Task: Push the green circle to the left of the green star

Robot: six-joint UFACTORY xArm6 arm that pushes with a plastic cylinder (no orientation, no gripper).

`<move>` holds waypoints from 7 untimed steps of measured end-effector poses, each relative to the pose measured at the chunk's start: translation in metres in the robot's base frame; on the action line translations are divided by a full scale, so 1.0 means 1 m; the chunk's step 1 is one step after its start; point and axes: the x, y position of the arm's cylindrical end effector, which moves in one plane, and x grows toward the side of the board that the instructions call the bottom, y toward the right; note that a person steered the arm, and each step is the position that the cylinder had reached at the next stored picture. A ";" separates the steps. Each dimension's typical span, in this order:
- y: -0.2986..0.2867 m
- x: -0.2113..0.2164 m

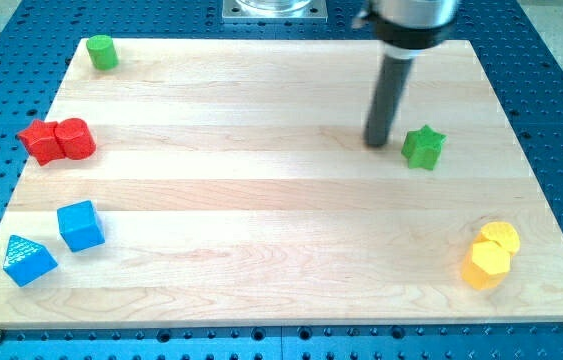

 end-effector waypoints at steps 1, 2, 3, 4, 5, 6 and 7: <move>0.021 0.035; 0.063 0.026; 0.114 0.021; 0.041 -0.006; -0.099 -0.056; -0.219 -0.072; -0.316 -0.064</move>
